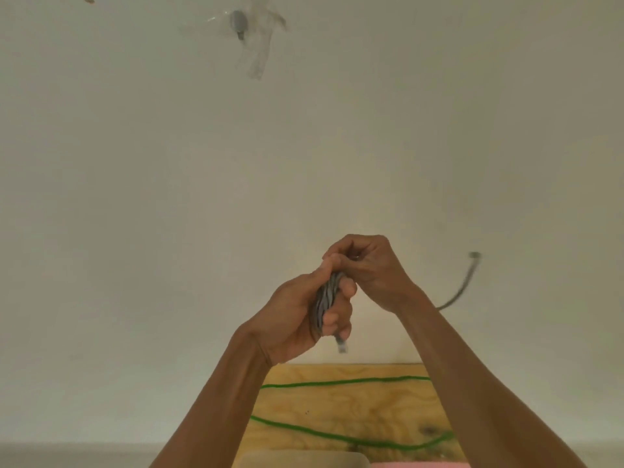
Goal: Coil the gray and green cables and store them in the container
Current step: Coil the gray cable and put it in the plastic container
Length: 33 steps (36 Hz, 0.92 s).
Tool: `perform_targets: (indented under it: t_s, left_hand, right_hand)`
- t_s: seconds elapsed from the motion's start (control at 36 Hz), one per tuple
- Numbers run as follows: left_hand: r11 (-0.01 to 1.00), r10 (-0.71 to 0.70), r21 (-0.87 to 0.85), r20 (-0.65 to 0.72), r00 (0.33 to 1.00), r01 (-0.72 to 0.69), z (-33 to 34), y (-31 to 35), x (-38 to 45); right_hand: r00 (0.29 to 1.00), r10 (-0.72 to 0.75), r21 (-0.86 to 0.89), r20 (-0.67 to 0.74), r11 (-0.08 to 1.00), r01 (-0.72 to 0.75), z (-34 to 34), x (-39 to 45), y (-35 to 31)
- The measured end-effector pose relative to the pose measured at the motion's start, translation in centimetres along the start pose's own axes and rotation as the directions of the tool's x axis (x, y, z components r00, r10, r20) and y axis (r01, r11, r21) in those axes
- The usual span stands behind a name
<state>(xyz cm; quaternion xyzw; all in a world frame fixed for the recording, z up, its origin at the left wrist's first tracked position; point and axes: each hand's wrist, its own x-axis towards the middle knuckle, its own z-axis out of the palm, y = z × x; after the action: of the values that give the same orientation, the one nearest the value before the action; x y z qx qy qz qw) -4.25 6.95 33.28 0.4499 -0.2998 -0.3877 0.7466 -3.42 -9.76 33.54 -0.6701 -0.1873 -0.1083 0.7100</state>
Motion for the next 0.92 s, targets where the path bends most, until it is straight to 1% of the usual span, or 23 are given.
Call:
perform_targets:
  t_s: [0.08, 0.17, 0.22, 0.28, 0.31, 0.36, 0.39, 0.44, 0.47, 0.53, 0.58, 0.61, 0.64, 0.67, 0.69, 0.72, 0.75, 0.81, 0.83, 0.86, 0.89, 0.92]
  left_hand:
    - [0.996, 0.083, -0.034, -0.009, 0.996, -0.084, 0.0, 0.3, 0.1]
    - [0.985, 0.171, -0.011, -0.054, 0.984, -0.172, -0.3, 0.6, 0.2]
    - [0.97, 0.236, -0.03, -0.101, 0.966, -0.24, -0.3, 1.2, 0.4]
    - [0.947, 0.295, -0.073, -0.174, 0.939, -0.311, -0.2, 1.9, 0.7]
    - [0.936, 0.324, -0.065, -0.225, 0.919, -0.346, -0.3, 2.3, 0.9]
    - [0.923, 0.367, 0.015, -0.333, 0.868, -0.385, -0.8, 3.1, 1.1]
    - [0.921, 0.386, 0.095, -0.376, 0.843, -0.379, -1.3, 3.3, 1.2]
    - [0.887, 0.433, 0.354, -0.416, 0.8, -0.296, -2.4, 3.7, 1.0]
    - [0.839, 0.457, 0.497, -0.42, 0.784, -0.222, -3.0, 3.7, 0.7]
    - [0.698, 0.489, 0.713, -0.407, 0.771, -0.066, -4.1, 3.6, 0.1]
    - [0.527, 0.482, 0.846, -0.373, 0.793, 0.077, -5.0, 3.3, -0.3]
    - [0.46, 0.456, 0.878, -0.364, 0.812, 0.135, -5.3, 3.0, -0.5]
    - [0.429, 0.417, 0.886, -0.367, 0.832, 0.175, -5.3, 2.6, -0.6]
    - [0.435, 0.364, 0.878, -0.376, 0.852, 0.201, -5.3, 2.2, -0.8]
    - [0.465, 0.299, 0.858, -0.385, 0.873, 0.219, -5.1, 1.6, -0.9]
    - [0.516, 0.224, 0.824, -0.392, 0.892, 0.233, -4.7, 1.1, -1.1]
    - [0.592, 0.148, 0.77, -0.394, 0.907, 0.238, -4.3, 0.5, -1.3]
    - [0.792, 0.029, 0.577, -0.364, 0.931, 0.201, -3.3, -0.5, -1.6]
    - [0.877, 0.006, 0.453, -0.337, 0.941, 0.157, -2.7, -0.9, -1.6]
    - [0.941, 0.008, 0.323, -0.311, 0.95, 0.098, -2.2, -1.2, -1.5]
    - [0.979, 0.025, 0.202, -0.294, 0.956, 0.037, -1.6, -1.3, -1.4]
    - [0.994, 0.045, 0.109, -0.283, 0.958, -0.015, -1.0, -1.2, -1.2]
  right_hand:
    - [0.997, 0.063, 0.098, -0.045, 0.994, -0.058, 0.6, -0.5, 1.4]
    - [0.992, 0.101, 0.06, -0.071, 0.993, -0.097, 1.2, -1.3, 2.4]
    - [0.99, 0.122, 0.01, -0.066, 0.993, -0.122, 1.8, -2.0, 3.1]
    - [0.988, 0.145, -0.101, -0.05, 0.984, -0.149, 2.7, -2.9, 3.8]
    - [0.987, 0.159, -0.149, -0.036, 0.975, -0.163, 3.3, -3.4, 4.0]
    - [0.983, 0.185, -0.151, -0.008, 0.971, -0.184, 4.3, -4.2, 4.5]
    - [0.98, 0.199, -0.139, 0.0, 0.971, -0.197, 4.6, -4.6, 4.6]
    - [0.98, 0.2, -0.18, 0.016, 0.964, -0.194, 4.7, -5.1, 4.5]
    - [0.982, 0.187, -0.232, 0.033, 0.957, -0.174, 4.6, -5.4, 4.4]
    - [0.984, 0.159, -0.352, 0.081, 0.928, -0.121, 4.3, -5.7, 3.5]
    - [0.984, 0.141, -0.443, 0.113, 0.893, -0.077, 3.7, -5.5, 2.3]
    - [0.984, 0.121, -0.496, 0.13, 0.868, -0.041, 3.3, -5.3, 1.6]
    - [0.985, 0.095, -0.543, 0.146, 0.84, 0.0, 2.9, -4.9, 0.9]
    - [0.985, 0.071, -0.585, 0.158, 0.811, 0.035, 2.5, -4.4, 0.1]
    - [0.984, 0.045, -0.616, 0.17, 0.785, 0.07, 2.1, -3.8, -0.6]
    - [0.983, 0.019, -0.632, 0.18, 0.768, 0.101, 1.8, -3.2, -1.3]
    - [0.983, -0.004, -0.638, 0.181, 0.761, 0.121, 1.5, -2.6, -1.8]
    - [0.988, -0.027, -0.593, 0.152, 0.797, 0.113, 0.8, -1.4, -2.2]
    - [0.991, -0.026, -0.549, 0.133, 0.831, 0.095, 0.3, -0.8, -2.3]
    - [0.994, -0.023, -0.497, 0.111, 0.865, 0.075, 0.0, -0.4, -2.2]
    - [0.996, -0.017, -0.437, 0.085, 0.898, 0.053, -0.2, -0.1, -2.0]
    - [0.998, -0.015, -0.371, 0.053, 0.928, 0.034, -0.4, 0.0, -1.4]
